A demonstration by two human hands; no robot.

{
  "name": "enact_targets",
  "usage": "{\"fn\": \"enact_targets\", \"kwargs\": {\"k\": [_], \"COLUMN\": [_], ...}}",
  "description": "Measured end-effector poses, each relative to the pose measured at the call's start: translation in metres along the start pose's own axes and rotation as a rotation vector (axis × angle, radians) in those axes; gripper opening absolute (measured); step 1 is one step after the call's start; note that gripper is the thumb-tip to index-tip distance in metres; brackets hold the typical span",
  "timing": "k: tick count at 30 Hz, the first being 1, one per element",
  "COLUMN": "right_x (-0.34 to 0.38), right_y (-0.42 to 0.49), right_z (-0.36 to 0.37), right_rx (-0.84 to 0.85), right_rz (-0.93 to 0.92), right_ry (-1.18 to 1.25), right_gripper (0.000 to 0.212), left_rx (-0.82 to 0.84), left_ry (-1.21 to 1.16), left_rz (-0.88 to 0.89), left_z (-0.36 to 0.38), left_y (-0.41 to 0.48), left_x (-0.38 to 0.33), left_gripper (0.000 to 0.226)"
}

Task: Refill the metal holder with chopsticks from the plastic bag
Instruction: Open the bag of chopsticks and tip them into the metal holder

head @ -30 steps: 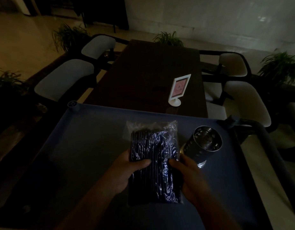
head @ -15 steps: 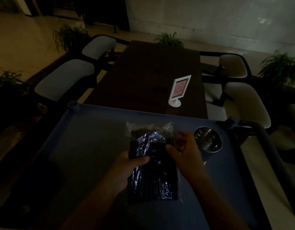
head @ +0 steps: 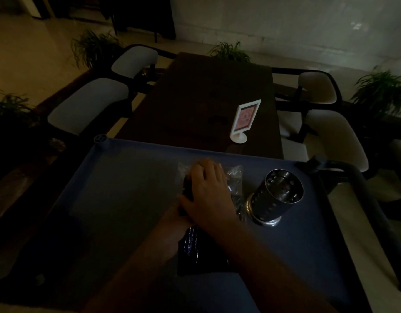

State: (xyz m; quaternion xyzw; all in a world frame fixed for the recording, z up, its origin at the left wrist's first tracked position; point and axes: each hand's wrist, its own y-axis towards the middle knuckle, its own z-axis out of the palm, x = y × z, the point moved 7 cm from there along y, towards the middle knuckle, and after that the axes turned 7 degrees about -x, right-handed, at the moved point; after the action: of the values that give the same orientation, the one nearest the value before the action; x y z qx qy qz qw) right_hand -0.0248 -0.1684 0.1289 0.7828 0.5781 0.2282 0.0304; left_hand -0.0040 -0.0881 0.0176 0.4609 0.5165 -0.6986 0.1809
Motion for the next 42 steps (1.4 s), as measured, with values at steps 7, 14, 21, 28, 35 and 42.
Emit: {"fn": "enact_targets", "kwargs": {"k": [7,14,21,28,35,42], "right_x": [0.003,-0.006,-0.026,-0.041,-0.052,-0.053], "right_y": [-0.004,-0.006,-0.002,0.0,0.004,0.016], "right_z": [0.004,-0.001,-0.003,-0.005,-0.004,-0.01], "right_rx": [-0.11,-0.16,-0.082,-0.104,-0.137,-0.162], "right_rz": [0.0,0.013,0.094,0.139,0.193,0.19], "right_ry": [0.047,0.139,0.29,0.347,0.425,0.468], "right_gripper": [0.03,0.015,0.01,0.008,0.01,0.022], "left_rx": [-0.001,0.164,0.214,0.207,0.186,0.189], "left_ry": [0.062,-0.053,-0.142,-0.153,-0.097,-0.101], "left_rz": [0.027,0.053,0.011,-0.015,-0.026,-0.029], "left_z": [-0.004,0.001,0.001,0.002,-0.004,-0.011], "left_y": [-0.004,-0.018,-0.022,-0.026,-0.03,-0.031], "left_x": [0.005,0.002,0.007,0.01,0.009,0.01], "left_gripper": [0.024,0.039,0.036,0.039,0.041,0.023]}}
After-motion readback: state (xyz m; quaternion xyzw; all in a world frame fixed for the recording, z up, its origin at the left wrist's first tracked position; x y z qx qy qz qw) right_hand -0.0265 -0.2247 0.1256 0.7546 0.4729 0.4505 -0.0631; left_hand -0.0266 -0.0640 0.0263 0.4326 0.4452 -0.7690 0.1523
